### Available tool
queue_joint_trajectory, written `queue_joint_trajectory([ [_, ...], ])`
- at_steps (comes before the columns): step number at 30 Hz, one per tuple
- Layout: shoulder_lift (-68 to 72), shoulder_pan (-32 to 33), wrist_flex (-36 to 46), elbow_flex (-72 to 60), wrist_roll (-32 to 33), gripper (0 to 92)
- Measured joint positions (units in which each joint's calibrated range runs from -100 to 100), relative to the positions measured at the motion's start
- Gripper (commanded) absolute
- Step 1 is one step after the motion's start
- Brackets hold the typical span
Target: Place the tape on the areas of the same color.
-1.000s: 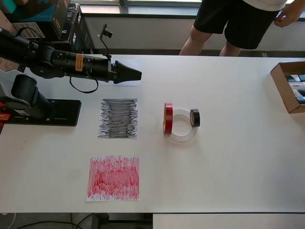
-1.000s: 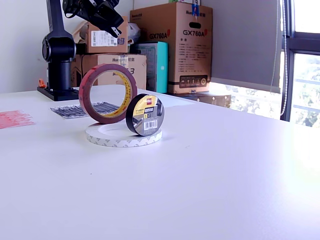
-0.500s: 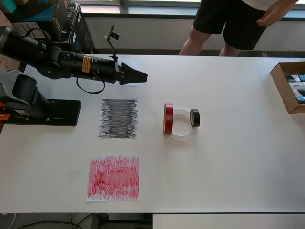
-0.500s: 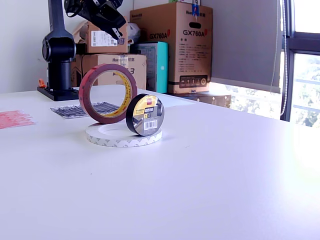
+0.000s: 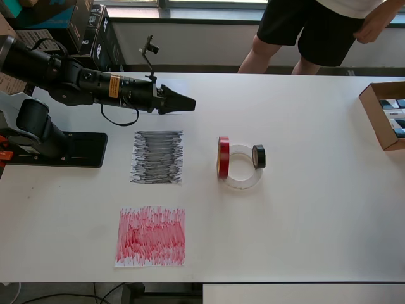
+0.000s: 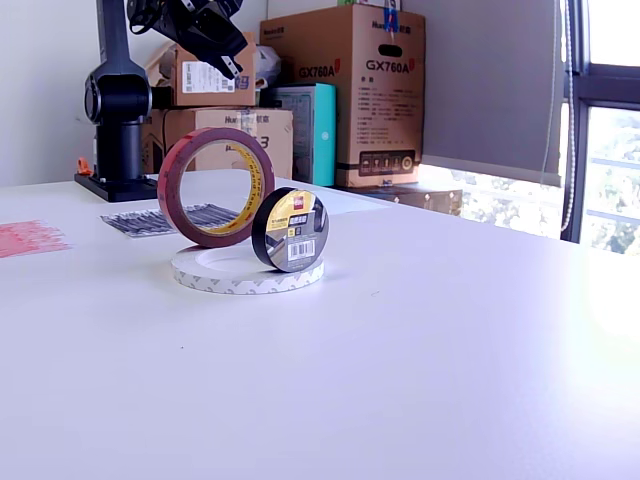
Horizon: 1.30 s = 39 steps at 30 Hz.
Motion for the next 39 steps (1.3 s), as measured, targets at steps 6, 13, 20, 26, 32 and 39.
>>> queue_joint_trajectory([
  [6,0.0,1.2,0.0,-1.1,0.0,0.2],
  [13,-0.7,0.4,0.0,-1.1,0.0,0.2],
  [20,-1.2,-1.7,0.0,-1.5,0.0,0.2],
  [26,-1.2,-4.9,0.0,-2.2,-0.1,0.2],
  [32,-1.2,-6.8,0.0,-2.2,-0.1,0.2],
  [39,-0.4,-8.3,0.0,-2.2,-0.1,0.2],
])
